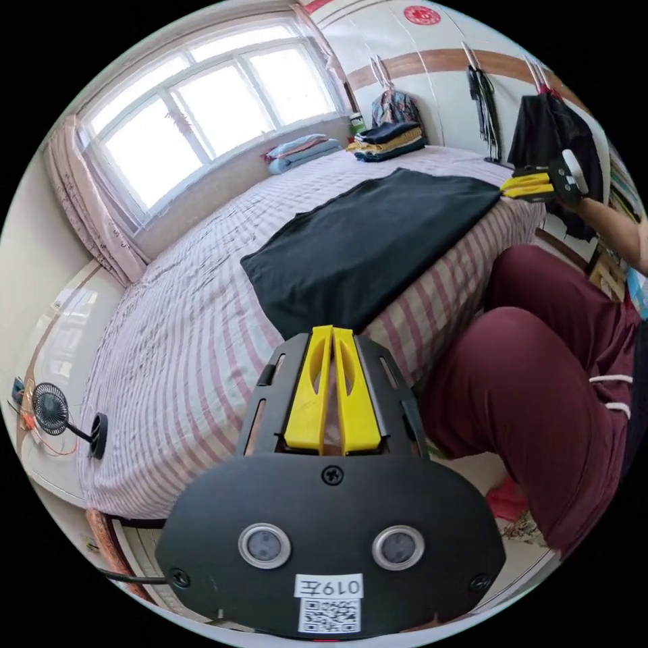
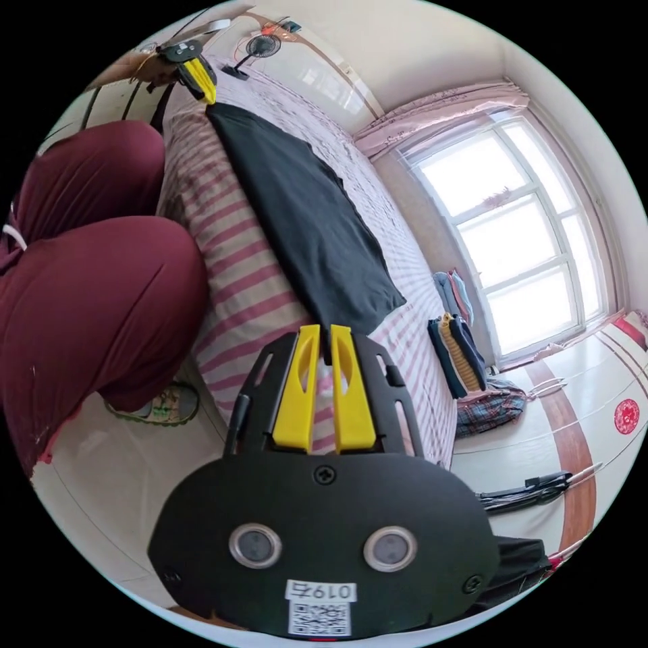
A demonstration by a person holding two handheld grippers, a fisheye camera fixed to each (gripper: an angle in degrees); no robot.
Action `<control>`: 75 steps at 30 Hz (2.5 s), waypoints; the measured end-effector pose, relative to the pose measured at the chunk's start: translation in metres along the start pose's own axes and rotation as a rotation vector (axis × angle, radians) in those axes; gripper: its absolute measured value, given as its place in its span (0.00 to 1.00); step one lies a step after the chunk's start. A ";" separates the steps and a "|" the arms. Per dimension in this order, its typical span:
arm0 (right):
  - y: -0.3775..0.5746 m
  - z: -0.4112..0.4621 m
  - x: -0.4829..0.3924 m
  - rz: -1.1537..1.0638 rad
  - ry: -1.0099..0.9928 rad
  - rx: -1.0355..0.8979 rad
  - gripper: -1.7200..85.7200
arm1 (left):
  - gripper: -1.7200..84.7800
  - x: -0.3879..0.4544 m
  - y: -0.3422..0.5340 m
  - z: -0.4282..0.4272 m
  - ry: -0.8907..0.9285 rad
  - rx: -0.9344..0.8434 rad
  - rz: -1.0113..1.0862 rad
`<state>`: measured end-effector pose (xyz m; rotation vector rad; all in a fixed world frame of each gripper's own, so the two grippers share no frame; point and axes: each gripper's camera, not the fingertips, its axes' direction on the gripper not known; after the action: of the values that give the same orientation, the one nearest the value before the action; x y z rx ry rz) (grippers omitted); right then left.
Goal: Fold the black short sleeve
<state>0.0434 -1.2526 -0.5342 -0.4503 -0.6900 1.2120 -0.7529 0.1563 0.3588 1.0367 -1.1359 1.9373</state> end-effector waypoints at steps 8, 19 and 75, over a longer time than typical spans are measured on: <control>0.014 0.020 0.099 0.314 -0.138 0.003 0.06 | 0.04 -0.061 -0.012 0.034 0.002 -0.116 -0.148; 0.085 0.059 0.251 0.931 -0.473 0.106 0.09 | 0.10 -0.144 0.002 0.032 0.212 -0.099 -0.508; -0.567 0.328 0.473 0.206 -0.784 0.146 0.05 | 0.04 -0.300 -0.191 0.010 0.040 0.097 -0.865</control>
<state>0.2979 -0.9889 0.1858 0.1043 -1.2273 1.6351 -0.4501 0.1834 0.1741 1.2576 -0.4331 1.3034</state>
